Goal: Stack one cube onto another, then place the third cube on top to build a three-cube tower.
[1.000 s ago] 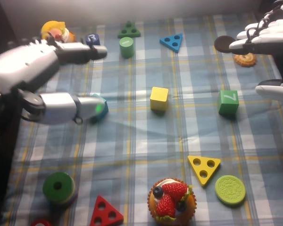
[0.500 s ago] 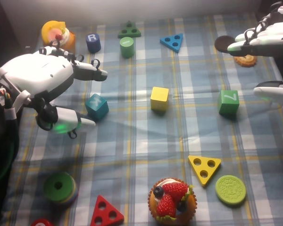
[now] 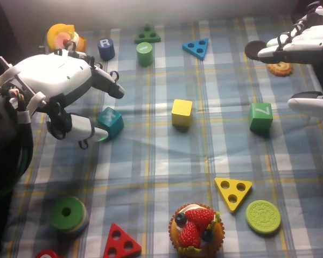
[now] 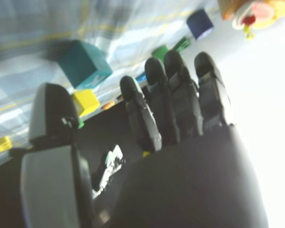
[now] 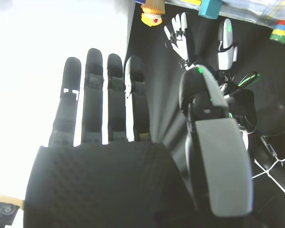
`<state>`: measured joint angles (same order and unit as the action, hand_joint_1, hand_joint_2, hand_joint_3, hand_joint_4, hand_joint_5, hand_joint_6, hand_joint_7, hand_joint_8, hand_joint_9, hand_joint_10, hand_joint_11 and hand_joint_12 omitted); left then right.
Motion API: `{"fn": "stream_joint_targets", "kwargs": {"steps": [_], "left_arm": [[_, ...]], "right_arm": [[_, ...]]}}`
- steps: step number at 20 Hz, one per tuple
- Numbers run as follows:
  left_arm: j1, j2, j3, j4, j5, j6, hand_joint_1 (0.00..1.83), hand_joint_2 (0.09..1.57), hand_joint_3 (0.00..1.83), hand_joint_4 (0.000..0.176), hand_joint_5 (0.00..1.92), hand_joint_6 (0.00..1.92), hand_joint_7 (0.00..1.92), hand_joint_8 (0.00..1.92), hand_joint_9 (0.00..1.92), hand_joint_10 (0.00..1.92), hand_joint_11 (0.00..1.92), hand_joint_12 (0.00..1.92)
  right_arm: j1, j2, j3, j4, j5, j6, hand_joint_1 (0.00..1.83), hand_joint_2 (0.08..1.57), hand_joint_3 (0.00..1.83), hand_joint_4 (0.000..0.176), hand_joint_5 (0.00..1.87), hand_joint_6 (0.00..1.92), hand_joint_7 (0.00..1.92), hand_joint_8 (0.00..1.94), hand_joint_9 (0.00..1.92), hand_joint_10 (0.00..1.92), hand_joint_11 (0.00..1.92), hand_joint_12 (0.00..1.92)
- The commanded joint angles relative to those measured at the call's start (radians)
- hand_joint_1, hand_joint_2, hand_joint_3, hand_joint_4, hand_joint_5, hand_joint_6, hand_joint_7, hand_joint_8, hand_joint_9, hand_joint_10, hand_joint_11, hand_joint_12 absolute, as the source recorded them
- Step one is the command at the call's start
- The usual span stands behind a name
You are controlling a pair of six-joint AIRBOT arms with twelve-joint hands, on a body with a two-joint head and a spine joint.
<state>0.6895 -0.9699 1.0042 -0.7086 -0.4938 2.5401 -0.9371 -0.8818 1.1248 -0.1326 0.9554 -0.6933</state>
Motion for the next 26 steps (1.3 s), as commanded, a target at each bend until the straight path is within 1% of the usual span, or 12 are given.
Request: {"fn": "stream_joint_targets", "kwargs": {"steps": [1,6,9,11,12,13,14,16,18,22,23,26], "left_arm": [[-0.013,-0.005,0.007,0.023,-0.077,0.006,1.06,1.02,0.00,0.147,0.80,0.01,0.63,0.01,0.49,0.02,0.17,0.19],[-0.022,-0.023,0.025,0.008,-0.048,0.032,1.05,1.03,0.00,0.173,0.83,0.01,0.64,0.01,0.49,0.01,0.17,0.19],[-0.026,-0.030,0.030,0.004,-0.047,0.032,1.09,1.04,0.00,0.176,0.85,0.01,0.67,0.01,0.52,0.02,0.20,0.20],[-0.029,-0.034,0.035,-0.001,-0.046,0.032,1.11,1.04,0.00,0.163,0.90,0.01,0.72,0.01,0.57,0.02,0.24,0.23],[-0.030,-0.038,0.039,-0.011,-0.045,0.032,1.05,1.11,0.00,0.126,0.97,0.94,0.73,0.01,0.59,0.00,0.23,0.25],[-0.030,-0.040,0.040,-0.013,-0.045,0.032,1.05,1.11,0.00,0.126,0.97,0.94,0.73,0.01,0.59,0.00,0.23,0.25],[-0.031,-0.043,0.043,-0.016,-0.045,0.032,1.06,1.12,0.00,0.080,0.96,1.00,0.74,0.01,0.59,0.00,0.22,0.25],[-0.032,-0.043,0.044,-0.023,-0.047,0.032,1.08,1.12,0.00,0.014,0.97,0.99,0.75,0.01,0.59,0.00,0.21,0.24],[-0.032,-0.046,0.044,-0.031,-0.056,0.031,1.09,1.13,0.00,0.000,0.95,1.02,0.76,0.01,0.59,0.00,0.19,0.22],[-0.033,-0.061,0.044,-0.028,-0.106,-0.035,1.10,1.12,0.00,0.000,0.97,0.99,0.79,0.01,0.60,0.01,0.20,0.23],[-0.037,-0.064,0.044,-0.010,-0.126,-0.079,1.08,1.12,0.00,0.013,0.98,0.97,0.80,0.01,0.61,0.01,0.21,0.23],[-0.073,-0.076,0.044,0.041,-0.156,-0.131,1.10,1.12,0.00,0.000,0.97,0.98,0.81,0.00,0.57,0.00,0.23,0.22]], "right_arm": [[0.016,-0.006,0.006,0.021,0.112,0.004,0.51,1.26,0.00,0.000,0.48,0.00,0.51,0.00,0.48,0.00,0.02,1.06],[0.019,-0.008,0.009,0.016,0.108,0.007,0.53,1.28,0.00,0.000,0.45,0.00,0.49,0.00,0.47,0.00,0.00,1.02],[0.019,-0.010,0.009,0.014,0.107,0.009,0.51,1.28,0.00,0.000,0.45,0.00,0.49,0.00,0.48,0.00,0.00,1.07],[0.019,-0.011,0.010,0.014,0.106,0.010,0.48,1.29,0.00,0.000,0.44,0.00,0.50,0.00,0.48,0.00,0.00,1.07],[0.019,-0.011,0.010,0.014,0.106,0.010,0.47,1.30,0.01,0.000,0.44,0.00,0.51,0.00,0.49,0.01,0.00,1.08],[0.019,-0.011,0.010,0.014,0.106,0.011,0.47,1.30,0.01,0.000,0.44,0.00,0.51,0.00,0.49,0.01,0.00,1.08],[0.019,-0.011,0.010,0.014,0.106,0.011,0.47,1.31,0.01,0.000,0.45,0.01,0.52,0.01,0.49,0.01,0.00,1.08],[0.019,-0.011,0.010,0.014,0.106,0.011,0.47,1.32,0.01,0.000,0.45,0.00,0.53,0.01,0.49,0.00,0.00,1.04],[0.019,-0.011,0.010,0.014,0.106,0.011,0.46,1.32,0.01,0.000,0.44,0.00,0.53,0.01,0.49,0.00,0.00,1.04],[0.019,-0.012,0.010,0.014,0.107,0.013,0.45,1.34,0.01,0.000,0.45,0.00,0.53,0.00,0.50,0.00,0.00,1.03],[0.019,-0.012,0.010,0.014,0.107,0.013,0.44,1.36,0.01,0.000,0.45,0.00,0.53,0.00,0.50,0.00,0.00,1.05],[0.020,-0.013,0.011,0.014,0.107,0.013,0.40,1.37,0.01,0.000,0.46,0.00,0.54,0.00,0.51,0.00,0.00,1.06]]}}
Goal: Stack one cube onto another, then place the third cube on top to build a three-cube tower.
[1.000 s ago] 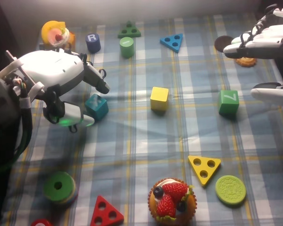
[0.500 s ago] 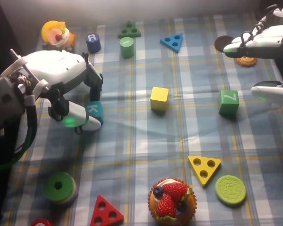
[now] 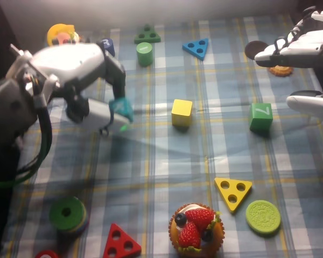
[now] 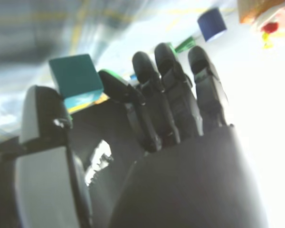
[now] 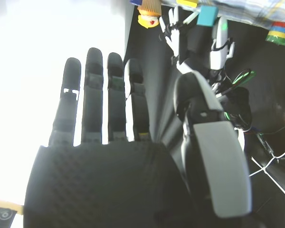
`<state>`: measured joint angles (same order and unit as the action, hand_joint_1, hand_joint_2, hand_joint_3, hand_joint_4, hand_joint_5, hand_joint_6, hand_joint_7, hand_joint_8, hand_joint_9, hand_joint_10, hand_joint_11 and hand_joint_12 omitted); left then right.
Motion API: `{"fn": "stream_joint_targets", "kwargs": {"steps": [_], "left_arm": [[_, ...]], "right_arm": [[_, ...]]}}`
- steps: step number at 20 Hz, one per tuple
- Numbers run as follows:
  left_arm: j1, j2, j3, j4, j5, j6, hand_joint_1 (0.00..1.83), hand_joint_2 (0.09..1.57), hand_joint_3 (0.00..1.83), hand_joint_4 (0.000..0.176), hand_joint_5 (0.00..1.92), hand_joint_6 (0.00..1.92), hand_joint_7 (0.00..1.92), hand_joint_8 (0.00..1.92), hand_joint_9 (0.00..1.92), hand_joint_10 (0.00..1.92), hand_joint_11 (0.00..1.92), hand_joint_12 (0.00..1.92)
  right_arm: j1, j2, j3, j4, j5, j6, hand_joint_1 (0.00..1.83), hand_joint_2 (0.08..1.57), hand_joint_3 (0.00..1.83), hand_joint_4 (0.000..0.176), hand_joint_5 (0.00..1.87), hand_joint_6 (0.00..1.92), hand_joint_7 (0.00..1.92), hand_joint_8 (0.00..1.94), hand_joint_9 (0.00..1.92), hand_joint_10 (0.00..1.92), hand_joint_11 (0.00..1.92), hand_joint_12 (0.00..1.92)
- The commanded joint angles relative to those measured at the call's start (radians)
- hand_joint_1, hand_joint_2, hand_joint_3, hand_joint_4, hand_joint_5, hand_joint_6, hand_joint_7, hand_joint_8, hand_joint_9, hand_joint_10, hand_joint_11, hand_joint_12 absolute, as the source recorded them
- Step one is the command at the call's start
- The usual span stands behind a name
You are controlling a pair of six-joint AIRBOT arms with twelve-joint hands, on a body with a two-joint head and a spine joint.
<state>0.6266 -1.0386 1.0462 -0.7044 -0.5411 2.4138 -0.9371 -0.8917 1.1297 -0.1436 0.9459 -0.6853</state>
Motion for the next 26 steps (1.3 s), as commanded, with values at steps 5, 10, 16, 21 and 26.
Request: {"fn": "stream_joint_targets", "kwargs": {"steps": [5,10,16,21,26], "left_arm": [[-0.082,-0.073,0.037,0.086,-0.083,-0.007,1.05,1.10,0.00,0.120,1.02,0.91,0.77,0.00,0.52,0.00,0.21,0.15],[-0.111,-0.145,0.077,0.115,-0.028,-0.012,1.05,1.09,0.00,0.155,1.03,0.89,0.76,0.00,0.49,0.00,0.22,0.18],[-0.111,-0.180,0.103,0.113,0.018,-0.012,1.03,1.09,0.00,0.175,1.02,0.91,0.71,0.00,0.47,0.00,0.08,0.54],[-0.119,-0.200,0.126,0.114,0.040,-0.012,1.07,1.09,0.00,0.101,1.03,0.89,0.74,0.01,0.51,0.01,0.01,0.81],[-0.119,-0.208,0.137,0.113,0.056,-0.012,1.05,1.10,0.00,0.124,1.01,0.93,0.72,0.00,0.50,0.00,0.00,0.78]], "right_arm": [[0.025,-0.013,0.012,0.025,0.116,0.005,0.35,1.38,0.00,0.000,0.46,0.00,0.54,0.00,0.51,0.00,0.00,1.05],[0.032,-0.019,0.017,0.018,0.116,0.005,0.33,1.38,0.00,0.000,0.46,0.00,0.56,0.00,0.52,0.00,0.00,1.06],[0.038,-0.022,0.019,0.011,0.116,0.006,0.32,1.38,0.00,0.000,0.46,0.00,0.55,0.00,0.50,0.00,0.00,1.01],[0.039,-0.024,0.020,0.008,0.116,0.009,0.32,1.37,0.00,0.000,0.47,0.00,0.54,0.00,0.50,0.00,0.00,0.98],[0.039,-0.025,0.021,0.007,0.116,0.011,0.34,1.38,0.00,0.000,0.47,0.00,0.56,0.00,0.52,0.00,0.00,1.05]]}}
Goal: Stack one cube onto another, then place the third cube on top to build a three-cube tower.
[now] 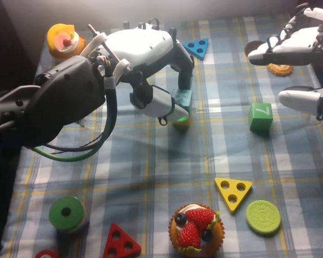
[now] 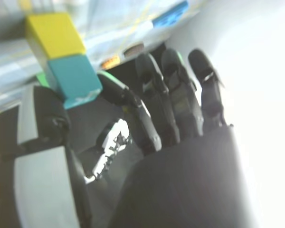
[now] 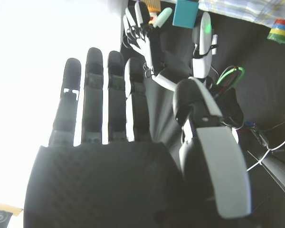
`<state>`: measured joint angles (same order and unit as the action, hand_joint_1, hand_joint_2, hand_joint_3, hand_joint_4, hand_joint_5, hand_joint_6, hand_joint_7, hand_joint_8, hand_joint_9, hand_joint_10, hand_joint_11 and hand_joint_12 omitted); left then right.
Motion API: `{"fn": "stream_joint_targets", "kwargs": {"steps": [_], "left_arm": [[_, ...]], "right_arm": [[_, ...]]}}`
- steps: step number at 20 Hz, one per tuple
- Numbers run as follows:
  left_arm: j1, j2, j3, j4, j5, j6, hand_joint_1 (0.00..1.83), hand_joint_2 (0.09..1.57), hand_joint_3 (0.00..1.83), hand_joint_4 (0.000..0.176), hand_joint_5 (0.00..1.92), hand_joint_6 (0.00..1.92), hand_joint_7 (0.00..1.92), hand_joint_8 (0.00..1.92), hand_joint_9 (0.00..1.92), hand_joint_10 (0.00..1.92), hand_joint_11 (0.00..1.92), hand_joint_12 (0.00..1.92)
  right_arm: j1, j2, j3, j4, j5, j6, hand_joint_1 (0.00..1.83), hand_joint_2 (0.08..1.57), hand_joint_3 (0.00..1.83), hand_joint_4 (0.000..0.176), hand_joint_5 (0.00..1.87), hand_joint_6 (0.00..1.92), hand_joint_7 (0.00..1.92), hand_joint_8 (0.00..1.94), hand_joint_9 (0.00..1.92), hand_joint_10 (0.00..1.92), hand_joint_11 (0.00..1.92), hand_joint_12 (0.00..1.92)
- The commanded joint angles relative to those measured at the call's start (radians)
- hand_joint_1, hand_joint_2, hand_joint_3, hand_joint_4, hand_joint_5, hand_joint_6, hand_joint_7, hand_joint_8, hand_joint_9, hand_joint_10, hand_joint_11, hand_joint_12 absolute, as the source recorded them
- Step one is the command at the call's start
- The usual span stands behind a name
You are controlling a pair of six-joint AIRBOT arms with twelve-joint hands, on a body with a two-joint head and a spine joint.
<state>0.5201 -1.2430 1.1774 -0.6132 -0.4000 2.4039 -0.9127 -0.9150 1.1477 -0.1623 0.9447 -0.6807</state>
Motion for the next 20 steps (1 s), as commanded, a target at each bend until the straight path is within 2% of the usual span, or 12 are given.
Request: {"fn": "stream_joint_targets", "kwargs": {"steps": [1,2,4,5,6,13,14,15,17,20], "left_arm": [[-0.013,-0.004,0.006,0.022,-0.084,-0.002,1.05,1.10,0.00,0.124,1.01,0.93,0.72,0.00,0.50,0.00,0.00,0.78],[-0.012,-0.004,0.007,0.020,-0.083,-0.002,1.05,1.10,0.00,0.124,1.00,0.93,0.72,0.00,0.51,0.00,0.00,0.78],[-0.012,-0.004,0.008,0.018,-0.079,-0.002,1.03,1.11,0.00,0.139,0.97,0.98,0.73,0.00,0.52,0.00,0.00,0.78],[-0.012,-0.004,0.008,0.018,-0.079,-0.002,1.03,1.11,0.00,0.139,0.97,0.98,0.73,0.00,0.52,0.00,0.00,0.78],[-0.011,-0.003,0.008,0.018,-0.078,-0.002,1.01,1.13,0.00,0.173,0.93,1.04,0.73,0.00,0.52,0.00,0.00,0.76],[-0.007,-0.003,0.009,0.016,-0.078,-0.002,1.01,1.12,0.00,0.176,0.95,1.02,0.74,0.00,0.55,0.00,0.03,0.83],[-0.006,-0.003,0.009,0.016,-0.078,-0.002,1.06,1.04,0.00,0.128,0.86,0.14,0.70,0.00,0.52,0.00,0.01,0.78],[-0.005,-0.003,0.009,0.016,-0.078,-0.002,1.06,1.04,0.00,0.128,0.86,0.14,0.70,0.00,0.52,0.00,0.01,0.78],[-0.005,-0.002,0.009,0.014,-0.078,-0.002,1.06,1.01,0.00,0.127,0.86,0.01,0.67,0.00,0.52,0.00,0.01,0.78],[-0.003,-0.001,0.009,0.012,-0.078,-0.002,1.06,1.01,0.00,0.119,0.84,0.00,0.65,0.00,0.51,0.00,0.01,0.77]], "right_arm": [[0.015,-0.001,0.003,0.026,0.117,0.007,0.34,1.38,0.00,0.000,0.47,0.00,0.56,0.00,0.52,0.00,0.00,1.05],[0.015,-0.001,0.003,0.026,0.117,0.007,0.30,1.38,0.00,0.000,0.46,0.00,0.55,0.00,0.51,0.00,0.00,1.05],[0.015,-0.001,0.003,0.026,0.117,0.008,0.30,1.38,0.00,0.000,0.45,0.00,0.55,0.00,0.51,0.00,0.00,1.04],[0.015,-0.001,0.004,0.026,0.117,0.008,0.30,1.38,0.00,0.000,0.45,0.00,0.55,0.00,0.51,0.00,0.00,1.04],[0.015,-0.001,0.004,0.026,0.117,0.008,0.30,1.38,0.00,0.000,0.46,0.00,0.55,0.00,0.50,0.00,0.00,1.01],[0.015,-0.003,0.006,0.026,0.117,0.008,0.36,1.38,0.00,0.000,0.47,0.00,0.56,0.00,0.51,0.01,0.00,1.02],[0.015,-0.003,0.006,0.026,0.117,0.008,0.32,1.38,0.00,0.000,0.46,0.00,0.54,0.00,0.50,0.00,0.00,0.99],[0.015,-0.003,0.006,0.026,0.117,0.008,0.32,1.38,0.00,0.000,0.46,0.00,0.54,0.00,0.50,0.00,0.00,0.99],[0.015,-0.003,0.006,0.026,0.117,0.008,0.34,1.38,0.00,0.000,0.46,0.00,0.56,0.01,0.52,0.01,0.00,1.01],[0.015,-0.004,0.007,0.026,0.117,0.008,0.34,1.37,0.00,0.000,0.47,0.00,0.56,0.00,0.53,0.00,0.00,1.05]]}}
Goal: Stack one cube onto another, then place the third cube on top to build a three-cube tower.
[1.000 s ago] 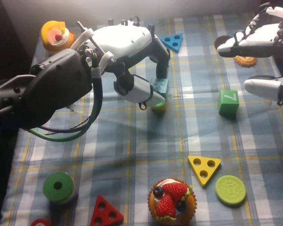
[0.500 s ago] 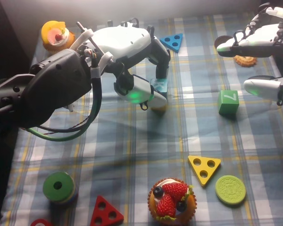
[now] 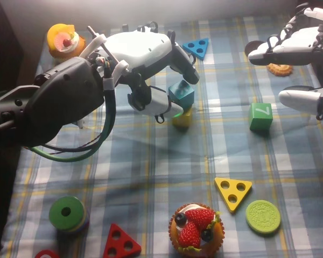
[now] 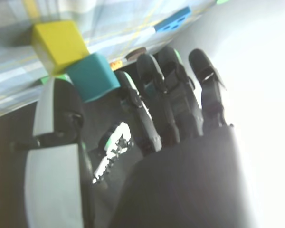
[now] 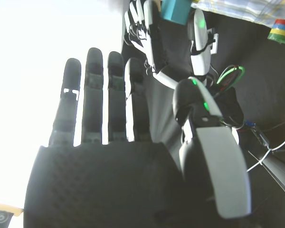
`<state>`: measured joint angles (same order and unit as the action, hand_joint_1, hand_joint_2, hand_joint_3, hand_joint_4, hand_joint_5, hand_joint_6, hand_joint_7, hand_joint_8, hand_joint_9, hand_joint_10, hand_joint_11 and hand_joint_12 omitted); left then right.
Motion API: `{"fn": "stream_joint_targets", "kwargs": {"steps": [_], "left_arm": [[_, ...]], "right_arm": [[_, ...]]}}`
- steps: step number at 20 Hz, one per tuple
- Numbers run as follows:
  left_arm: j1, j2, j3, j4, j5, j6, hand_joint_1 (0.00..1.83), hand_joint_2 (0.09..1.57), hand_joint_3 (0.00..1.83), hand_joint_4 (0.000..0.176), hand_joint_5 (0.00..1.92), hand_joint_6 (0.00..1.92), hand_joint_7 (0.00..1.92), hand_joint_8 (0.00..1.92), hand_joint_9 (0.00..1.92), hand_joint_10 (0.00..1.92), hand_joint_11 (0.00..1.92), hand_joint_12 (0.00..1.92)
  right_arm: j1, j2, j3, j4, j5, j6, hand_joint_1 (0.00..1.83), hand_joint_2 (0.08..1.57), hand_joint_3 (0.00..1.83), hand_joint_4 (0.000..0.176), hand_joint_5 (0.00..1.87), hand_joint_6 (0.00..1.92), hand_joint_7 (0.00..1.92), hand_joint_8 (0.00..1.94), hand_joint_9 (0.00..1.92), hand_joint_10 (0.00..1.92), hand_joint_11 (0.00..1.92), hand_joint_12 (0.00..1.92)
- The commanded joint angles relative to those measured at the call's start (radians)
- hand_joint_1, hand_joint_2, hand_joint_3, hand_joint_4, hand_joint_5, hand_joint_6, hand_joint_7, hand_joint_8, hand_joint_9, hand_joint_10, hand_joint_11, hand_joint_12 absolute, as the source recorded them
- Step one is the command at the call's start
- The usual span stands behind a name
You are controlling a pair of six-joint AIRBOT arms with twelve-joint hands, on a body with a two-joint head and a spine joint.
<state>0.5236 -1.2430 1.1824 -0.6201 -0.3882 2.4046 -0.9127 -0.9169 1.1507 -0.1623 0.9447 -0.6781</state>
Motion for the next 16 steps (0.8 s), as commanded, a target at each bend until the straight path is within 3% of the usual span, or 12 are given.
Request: {"fn": "stream_joint_targets", "kwargs": {"steps": [1,6,7,9,10,12,14,16], "left_arm": [[-0.005,-0.001,0.004,0.018,-0.090,-0.003,1.06,1.00,0.00,0.124,0.82,0.00,0.64,0.00,0.51,0.00,0.00,0.72],[-0.001,0.007,-0.004,0.015,-0.095,-0.003,1.06,0.98,0.00,0.123,0.81,0.00,0.64,0.00,0.51,0.00,0.00,0.71],[0.004,0.013,-0.013,0.014,-0.108,-0.003,1.05,0.96,0.00,0.133,0.81,0.00,0.65,0.00,0.51,0.00,0.00,0.72],[0.012,0.031,-0.035,0.021,-0.137,-0.018,1.01,0.91,0.00,0.167,0.67,0.00,0.59,0.00,0.49,0.00,0.00,0.79],[0.013,0.041,-0.045,0.031,-0.153,-0.041,1.01,0.88,0.00,0.160,0.63,0.00,0.57,0.00,0.49,0.00,0.00,0.86],[0.020,0.071,-0.075,0.065,-0.202,-0.108,0.89,0.88,0.00,0.174,0.40,0.00,0.40,0.00,0.33,0.00,0.00,0.65],[0.032,0.114,-0.114,0.110,-0.268,-0.190,0.73,0.87,0.00,0.176,0.22,0.00,0.30,0.00,0.28,0.00,0.00,0.53],[0.036,0.144,-0.143,0.130,-0.324,-0.215,0.61,0.89,0.00,0.176,0.02,0.00,0.18,0.01,0.18,0.00,0.00,0.20]], "right_arm": [[0.015,-0.002,0.004,0.026,0.117,0.005,0.34,1.37,0.00,0.000,0.46,0.00,0.56,0.00,0.52,0.00,0.00,1.04],[0.015,-0.002,0.004,0.026,0.117,0.007,0.32,1.37,0.00,0.000,0.46,0.00,0.55,0.00,0.52,0.00,0.00,1.03],[0.015,-0.002,0.004,0.026,0.117,0.007,0.34,1.36,0.00,0.000,0.46,0.00,0.56,0.00,0.52,0.00,0.00,1.04],[0.015,-0.002,0.004,0.026,0.117,0.009,0.36,1.36,0.00,0.000,0.46,0.00,0.55,0.00,0.52,0.00,0.00,1.05],[0.015,-0.002,0.004,0.026,0.117,0.010,0.37,1.36,0.00,0.000,0.46,0.00,0.55,0.00,0.52,0.00,0.00,1.05],[0.015,-0.002,0.004,0.026,0.115,0.014,0.37,1.36,0.00,0.000,0.46,0.00,0.54,0.00,0.51,0.00,0.00,1.03],[0.015,-0.007,0.006,0.023,0.101,0.014,0.41,1.34,0.00,0.000,0.45,0.00,0.53,0.00,0.52,0.00,0.02,1.04],[0.015,-0.013,0.010,0.023,0.083,0.014,0.48,1.29,0.00,0.000,0.45,0.00,0.51,0.00,0.48,0.00,0.04,0.92]]}}
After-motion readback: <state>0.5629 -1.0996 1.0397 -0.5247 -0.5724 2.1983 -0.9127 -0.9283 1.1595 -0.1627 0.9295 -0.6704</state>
